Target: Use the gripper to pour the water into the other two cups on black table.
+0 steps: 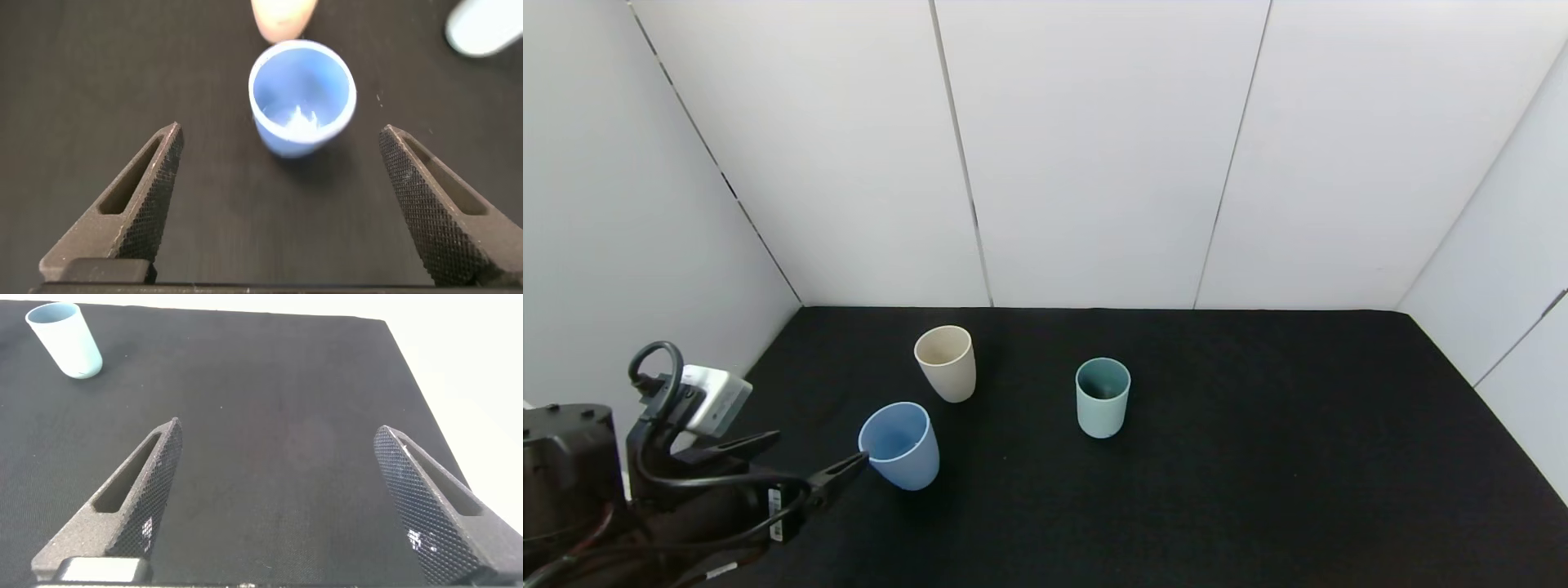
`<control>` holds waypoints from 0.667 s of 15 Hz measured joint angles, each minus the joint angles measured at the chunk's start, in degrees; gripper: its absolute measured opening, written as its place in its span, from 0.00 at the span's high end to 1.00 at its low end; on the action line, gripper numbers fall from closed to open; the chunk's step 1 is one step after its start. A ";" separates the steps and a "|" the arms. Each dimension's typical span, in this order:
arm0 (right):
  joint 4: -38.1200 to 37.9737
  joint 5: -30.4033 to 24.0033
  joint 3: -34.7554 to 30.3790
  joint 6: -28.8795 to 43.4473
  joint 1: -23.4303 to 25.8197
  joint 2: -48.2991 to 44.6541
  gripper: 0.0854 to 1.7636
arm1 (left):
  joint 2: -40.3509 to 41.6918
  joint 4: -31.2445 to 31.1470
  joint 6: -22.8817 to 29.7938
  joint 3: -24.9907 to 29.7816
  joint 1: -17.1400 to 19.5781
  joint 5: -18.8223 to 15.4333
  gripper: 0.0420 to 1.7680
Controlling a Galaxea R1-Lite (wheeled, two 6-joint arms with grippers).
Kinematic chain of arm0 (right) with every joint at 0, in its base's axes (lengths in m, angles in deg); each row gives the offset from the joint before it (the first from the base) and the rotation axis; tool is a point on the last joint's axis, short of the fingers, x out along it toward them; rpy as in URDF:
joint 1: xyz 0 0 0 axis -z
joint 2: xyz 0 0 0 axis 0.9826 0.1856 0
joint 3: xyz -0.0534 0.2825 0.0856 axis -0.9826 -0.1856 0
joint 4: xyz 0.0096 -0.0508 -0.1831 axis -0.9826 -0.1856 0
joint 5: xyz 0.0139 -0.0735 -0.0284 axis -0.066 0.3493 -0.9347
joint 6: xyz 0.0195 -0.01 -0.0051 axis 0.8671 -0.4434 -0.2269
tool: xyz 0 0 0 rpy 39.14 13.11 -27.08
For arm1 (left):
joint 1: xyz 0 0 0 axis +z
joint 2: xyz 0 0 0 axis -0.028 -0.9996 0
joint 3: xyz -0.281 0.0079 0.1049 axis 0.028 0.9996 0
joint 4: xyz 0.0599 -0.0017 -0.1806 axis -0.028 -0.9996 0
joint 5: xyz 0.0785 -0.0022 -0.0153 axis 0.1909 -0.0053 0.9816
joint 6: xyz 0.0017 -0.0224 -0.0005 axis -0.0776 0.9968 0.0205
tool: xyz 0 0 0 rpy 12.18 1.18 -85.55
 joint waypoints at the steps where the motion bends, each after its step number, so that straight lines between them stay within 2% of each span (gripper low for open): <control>1: -0.02 -0.02 0.02 -0.02 0.00 0.00 0.03 | 3.19 -3.17 -0.02 0.30 0.01 0.04 0.04; 6: 0.00 0.00 0.02 -0.02 -0.02 0.00 0.03 | 22.76 -26.54 0.00 -2.23 0.04 0.78 0.04; 10: 0.00 -0.02 0.02 0.00 -0.02 0.00 0.03 | 37.43 -42.89 -0.05 -4.17 0.00 5.40 0.03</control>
